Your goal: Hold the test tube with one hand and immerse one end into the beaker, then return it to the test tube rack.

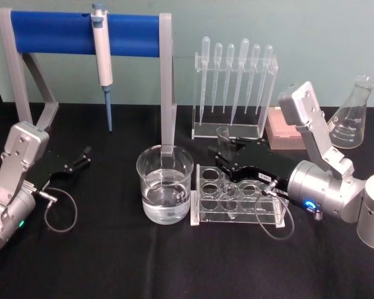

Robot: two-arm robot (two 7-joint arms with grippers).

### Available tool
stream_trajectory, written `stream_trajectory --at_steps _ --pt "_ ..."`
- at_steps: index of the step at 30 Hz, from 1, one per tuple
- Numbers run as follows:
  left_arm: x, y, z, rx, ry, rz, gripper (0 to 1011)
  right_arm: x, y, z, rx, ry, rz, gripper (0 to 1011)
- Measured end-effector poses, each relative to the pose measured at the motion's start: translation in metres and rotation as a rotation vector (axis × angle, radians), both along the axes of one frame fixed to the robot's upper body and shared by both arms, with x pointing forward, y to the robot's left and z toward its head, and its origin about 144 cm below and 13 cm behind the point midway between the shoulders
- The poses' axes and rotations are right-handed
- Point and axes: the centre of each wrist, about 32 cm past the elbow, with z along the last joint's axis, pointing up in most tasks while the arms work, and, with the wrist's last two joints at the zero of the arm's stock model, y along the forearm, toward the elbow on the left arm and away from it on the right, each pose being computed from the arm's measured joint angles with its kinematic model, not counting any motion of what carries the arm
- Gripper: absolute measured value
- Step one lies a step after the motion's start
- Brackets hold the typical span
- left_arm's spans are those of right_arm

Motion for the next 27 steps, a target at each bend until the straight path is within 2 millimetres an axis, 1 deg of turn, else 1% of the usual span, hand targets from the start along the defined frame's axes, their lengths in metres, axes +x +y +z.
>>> stream_trajectory --at_steps 1,4,9,11,15,19,27 --pt "0.000 0.000 0.000 0.000 0.000 0.000 1000 0.000 -0.001 0.000 0.012 0.003 -0.003 274" --pt "0.000 0.000 0.000 0.000 0.000 0.000 1000 -0.003 -0.003 0.000 0.047 0.006 -0.008 228" --pt "0.000 0.000 0.000 0.000 0.000 0.000 1000 -0.009 -0.007 0.005 0.105 -0.006 -0.017 224" --pt "0.000 0.000 0.000 0.000 0.000 0.000 1000 -0.015 -0.011 0.012 0.154 -0.030 -0.026 225" --pt "0.000 0.000 0.000 0.000 0.000 0.000 1000 -0.021 -0.014 0.020 0.195 -0.059 -0.035 225" --pt "0.000 0.000 0.000 0.000 0.000 0.000 1000 -0.028 -0.016 0.034 0.234 -0.108 -0.048 224" --pt "0.000 0.000 0.000 0.000 0.000 0.000 1000 -0.029 -0.013 0.037 0.214 -0.130 -0.038 224"
